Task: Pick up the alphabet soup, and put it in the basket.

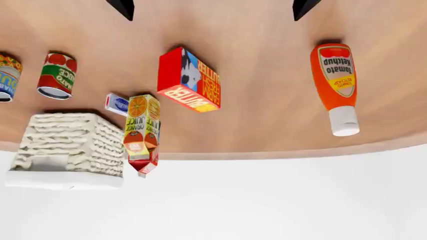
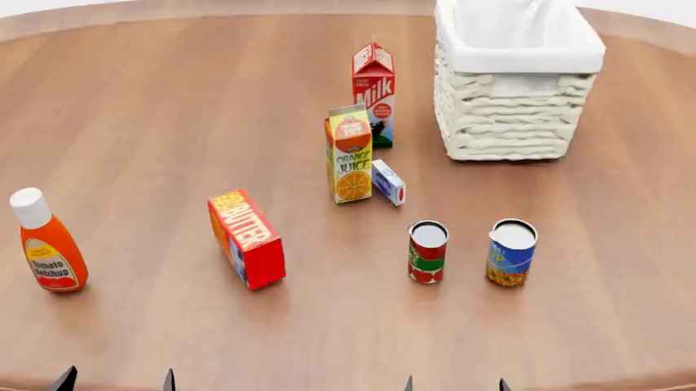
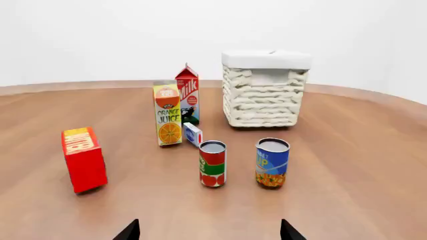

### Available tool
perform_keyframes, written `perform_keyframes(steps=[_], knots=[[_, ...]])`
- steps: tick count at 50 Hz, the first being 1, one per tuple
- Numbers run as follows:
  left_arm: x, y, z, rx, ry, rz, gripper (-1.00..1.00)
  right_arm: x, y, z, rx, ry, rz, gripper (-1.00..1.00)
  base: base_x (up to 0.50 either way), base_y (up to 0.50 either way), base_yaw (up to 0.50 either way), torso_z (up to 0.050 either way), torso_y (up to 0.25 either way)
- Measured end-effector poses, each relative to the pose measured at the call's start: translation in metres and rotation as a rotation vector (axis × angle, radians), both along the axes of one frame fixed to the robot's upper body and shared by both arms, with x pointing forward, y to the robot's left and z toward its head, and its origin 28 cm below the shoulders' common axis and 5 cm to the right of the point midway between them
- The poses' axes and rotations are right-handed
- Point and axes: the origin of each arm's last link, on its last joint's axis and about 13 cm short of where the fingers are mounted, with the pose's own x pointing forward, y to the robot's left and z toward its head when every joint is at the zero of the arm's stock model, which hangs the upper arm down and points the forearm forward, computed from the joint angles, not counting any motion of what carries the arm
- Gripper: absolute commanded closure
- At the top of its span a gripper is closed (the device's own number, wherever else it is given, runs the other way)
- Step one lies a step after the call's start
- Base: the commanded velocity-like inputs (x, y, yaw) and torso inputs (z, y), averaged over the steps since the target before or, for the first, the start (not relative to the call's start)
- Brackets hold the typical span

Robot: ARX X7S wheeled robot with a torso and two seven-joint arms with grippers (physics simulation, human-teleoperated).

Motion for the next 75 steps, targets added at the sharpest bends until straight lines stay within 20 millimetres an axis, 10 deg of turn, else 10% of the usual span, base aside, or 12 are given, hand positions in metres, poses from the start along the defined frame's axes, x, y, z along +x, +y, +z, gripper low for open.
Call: perform_keyframes(steps=[75], knots=[[0.011, 0.011, 0.028, 0.019, -0.061, 0.098, -1.00, 0.021, -0.010, 0.003, -0.112, -0.034, -0.046, -1.00, 0.09, -0.18, 0.00, 0.000, 0.000]])
